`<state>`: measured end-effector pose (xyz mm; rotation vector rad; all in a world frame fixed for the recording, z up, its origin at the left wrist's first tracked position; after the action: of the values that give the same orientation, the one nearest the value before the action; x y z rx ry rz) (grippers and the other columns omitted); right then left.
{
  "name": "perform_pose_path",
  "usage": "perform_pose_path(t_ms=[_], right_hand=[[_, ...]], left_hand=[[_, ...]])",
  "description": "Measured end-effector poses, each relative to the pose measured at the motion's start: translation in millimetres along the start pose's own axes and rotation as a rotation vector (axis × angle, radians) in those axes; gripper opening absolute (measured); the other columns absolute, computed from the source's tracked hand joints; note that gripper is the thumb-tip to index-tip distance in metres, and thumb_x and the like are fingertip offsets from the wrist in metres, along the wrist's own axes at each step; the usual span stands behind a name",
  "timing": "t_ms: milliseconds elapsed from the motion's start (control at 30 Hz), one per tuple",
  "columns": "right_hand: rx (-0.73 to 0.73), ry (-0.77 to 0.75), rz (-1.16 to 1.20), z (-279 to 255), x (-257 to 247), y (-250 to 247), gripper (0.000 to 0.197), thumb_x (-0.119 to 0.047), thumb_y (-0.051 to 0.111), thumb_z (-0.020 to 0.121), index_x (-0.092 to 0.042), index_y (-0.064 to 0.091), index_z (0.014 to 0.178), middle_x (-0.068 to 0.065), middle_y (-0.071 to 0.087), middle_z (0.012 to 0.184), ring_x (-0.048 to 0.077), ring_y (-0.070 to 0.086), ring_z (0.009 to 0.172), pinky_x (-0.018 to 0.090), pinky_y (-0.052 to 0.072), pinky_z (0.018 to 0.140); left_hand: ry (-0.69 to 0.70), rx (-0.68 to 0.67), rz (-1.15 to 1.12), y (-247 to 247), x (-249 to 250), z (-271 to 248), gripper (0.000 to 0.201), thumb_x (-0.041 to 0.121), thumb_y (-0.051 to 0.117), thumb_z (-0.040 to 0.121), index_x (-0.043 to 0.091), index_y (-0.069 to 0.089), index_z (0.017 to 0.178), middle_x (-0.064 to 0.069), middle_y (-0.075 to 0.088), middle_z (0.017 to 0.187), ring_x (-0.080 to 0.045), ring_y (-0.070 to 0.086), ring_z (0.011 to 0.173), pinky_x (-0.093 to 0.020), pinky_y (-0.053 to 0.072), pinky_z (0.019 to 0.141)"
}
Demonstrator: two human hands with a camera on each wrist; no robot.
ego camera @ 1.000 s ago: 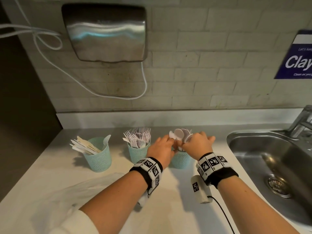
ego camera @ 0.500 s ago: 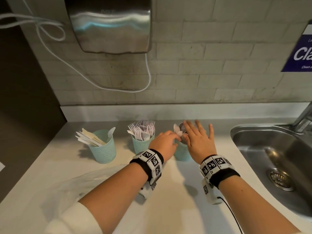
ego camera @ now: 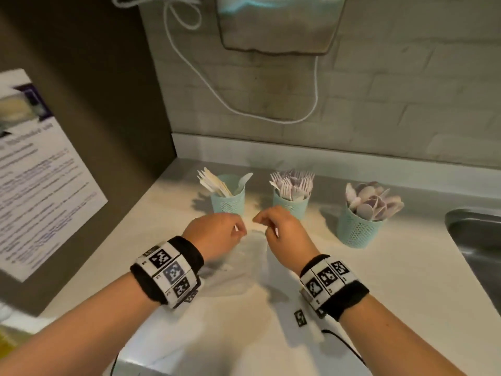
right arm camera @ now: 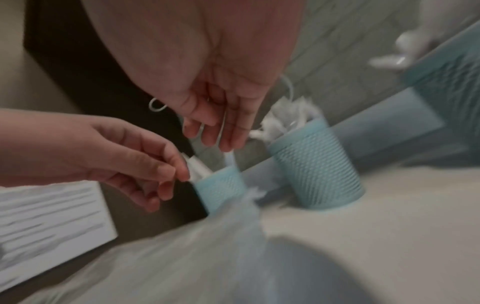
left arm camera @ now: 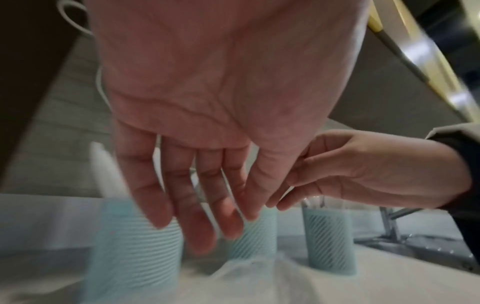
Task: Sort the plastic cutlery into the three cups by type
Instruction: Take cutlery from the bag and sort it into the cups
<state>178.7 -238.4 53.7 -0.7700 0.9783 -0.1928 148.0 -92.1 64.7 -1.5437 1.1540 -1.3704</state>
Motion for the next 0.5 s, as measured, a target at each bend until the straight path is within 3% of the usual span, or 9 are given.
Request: perform_pose_path(t_ms=[100, 200, 333, 433, 500], right_hand=[[-0.257, -0.022, 0.016, -5, -12, 51, 0.027, -0.012, 0.045, 0.095, -0.02, 0.06, 0.116, -0.001, 0.066, 0.113, 0.016, 0.062, 0.101, 0.031, 0.048, 0.092], [-0.441, -0.026, -0.295, -10, -5, 81, 0.03, -0.026, 0.041, 0.099, -0.027, 0.057, 0.124, -0.001, 0.065, 0.123, 0.023, 0.06, 0.109, 0.032, 0.046, 0.092], [-0.529, 0.009, -0.492, -12, 6, 91, 0.041, -0.033, 0.05, 0.091, -0.029, 0.051, 0.132, -0.002, 0.054, 0.138, 0.022, 0.055, 0.119, 0.031, 0.043, 0.097], [-0.61, 0.044, -0.53, -15, 9, 87, 0.062, -0.035, 0.055, 0.085, -0.028, 0.036, 0.143, 0.001, 0.036, 0.15, 0.026, 0.046, 0.128, 0.037, 0.039, 0.106], [-0.608, 0.046, -0.583, -15, 9, 84, 0.066, -0.036, 0.057, 0.082, -0.029, 0.034, 0.144, 0.004, 0.032, 0.149, 0.028, 0.04, 0.131, 0.04, 0.033, 0.11]], left_hand=[[-0.148, -0.129, 0.13, 18, -54, -22, 0.024, 0.025, 0.039, 0.096, 0.028, 0.059, 0.111, 0.003, 0.063, 0.116, -0.02, 0.059, 0.102, -0.032, 0.046, 0.088], [-0.229, -0.243, 0.199, 37, -90, -43, 0.03, 0.023, 0.034, 0.099, 0.019, 0.052, 0.123, -0.005, 0.059, 0.125, -0.026, 0.057, 0.109, -0.034, 0.044, 0.09], [-0.276, -0.245, 0.165, 46, -111, -55, 0.048, 0.036, 0.045, 0.095, 0.024, 0.035, 0.14, -0.004, 0.049, 0.139, -0.025, 0.054, 0.118, -0.033, 0.043, 0.095], [-0.209, -0.22, 0.179, 47, -109, -58, 0.077, 0.046, 0.061, 0.084, 0.026, 0.023, 0.147, 0.0, 0.039, 0.148, -0.024, 0.053, 0.122, -0.034, 0.043, 0.096], [-0.148, -0.198, 0.202, 50, -104, -60, 0.09, 0.05, 0.067, 0.078, 0.027, 0.016, 0.149, 0.002, 0.029, 0.154, -0.023, 0.049, 0.127, -0.034, 0.042, 0.098]])
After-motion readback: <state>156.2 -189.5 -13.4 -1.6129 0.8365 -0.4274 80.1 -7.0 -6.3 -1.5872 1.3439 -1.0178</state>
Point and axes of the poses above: each hand's wrist, its own z-axis towards the middle knuckle, its own y-axis out of the palm, x = y × z, the point moved 5 cm from there along z, towards the middle knuckle
